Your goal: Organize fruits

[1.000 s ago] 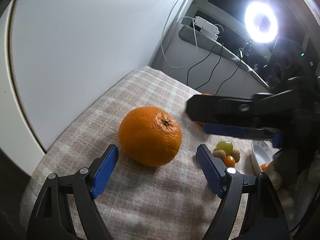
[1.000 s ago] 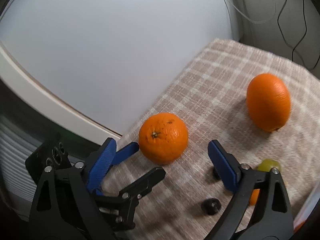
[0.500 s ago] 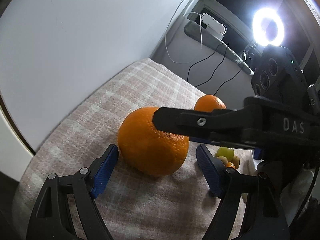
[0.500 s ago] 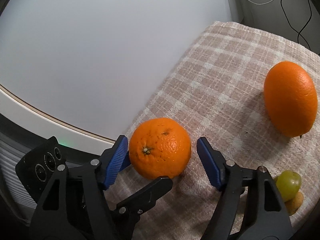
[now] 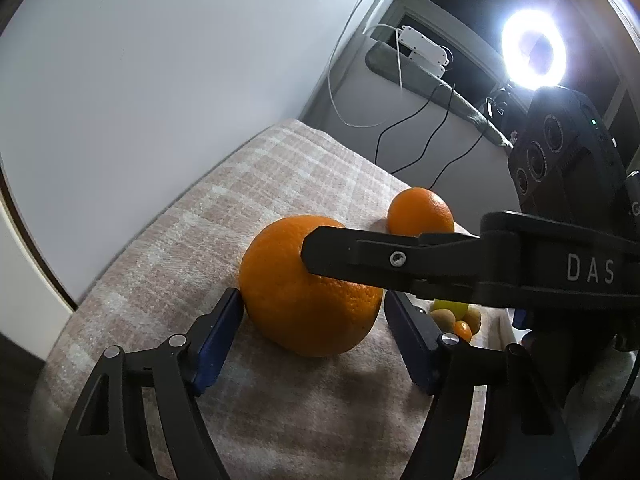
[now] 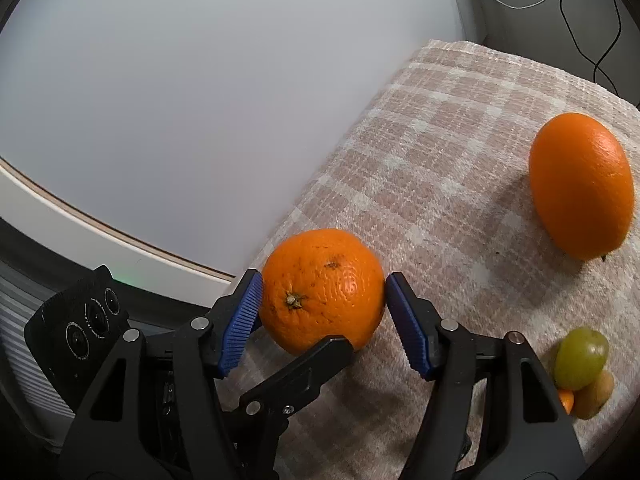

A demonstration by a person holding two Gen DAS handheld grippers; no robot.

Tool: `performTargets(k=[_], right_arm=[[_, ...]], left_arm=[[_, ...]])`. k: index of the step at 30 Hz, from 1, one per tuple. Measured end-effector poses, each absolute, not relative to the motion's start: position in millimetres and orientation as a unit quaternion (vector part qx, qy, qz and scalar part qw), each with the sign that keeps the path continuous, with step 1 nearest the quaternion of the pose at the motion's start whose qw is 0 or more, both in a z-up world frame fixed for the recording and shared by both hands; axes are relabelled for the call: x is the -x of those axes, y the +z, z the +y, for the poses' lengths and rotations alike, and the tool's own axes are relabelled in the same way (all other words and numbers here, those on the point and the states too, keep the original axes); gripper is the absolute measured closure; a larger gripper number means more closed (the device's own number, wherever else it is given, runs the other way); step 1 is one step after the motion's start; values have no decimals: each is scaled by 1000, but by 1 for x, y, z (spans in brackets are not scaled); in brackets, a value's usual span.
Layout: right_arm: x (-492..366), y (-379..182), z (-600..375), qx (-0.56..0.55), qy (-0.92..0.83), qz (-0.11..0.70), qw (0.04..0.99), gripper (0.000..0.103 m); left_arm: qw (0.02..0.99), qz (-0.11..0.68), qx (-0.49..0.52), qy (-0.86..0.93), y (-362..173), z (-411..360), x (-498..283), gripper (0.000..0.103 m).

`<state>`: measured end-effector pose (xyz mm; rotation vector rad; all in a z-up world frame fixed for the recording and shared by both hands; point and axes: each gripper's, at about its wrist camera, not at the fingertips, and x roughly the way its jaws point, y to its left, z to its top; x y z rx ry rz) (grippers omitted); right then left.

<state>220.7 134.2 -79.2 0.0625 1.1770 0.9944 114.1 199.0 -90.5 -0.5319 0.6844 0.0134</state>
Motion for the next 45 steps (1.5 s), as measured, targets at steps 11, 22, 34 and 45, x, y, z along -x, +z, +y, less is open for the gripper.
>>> performTargets(k=[11, 22, 34, 45], right_arm=[[-207, -59, 101, -53, 452, 512, 729, 36], [-201, -31, 35, -64, 428, 490, 757, 36], [-212, -18, -45, -95, 384, 482, 782, 36], [-222, -13, -117, -106, 340, 479, 803, 36]], left_arm=[[922, 308, 233, 1, -63, 171, -102, 31], [930, 301, 207, -44, -42, 117, -115, 31], [930, 305, 184, -96, -35, 48, -142, 31], [919, 324, 170, -148, -33, -10, -164, 31]])
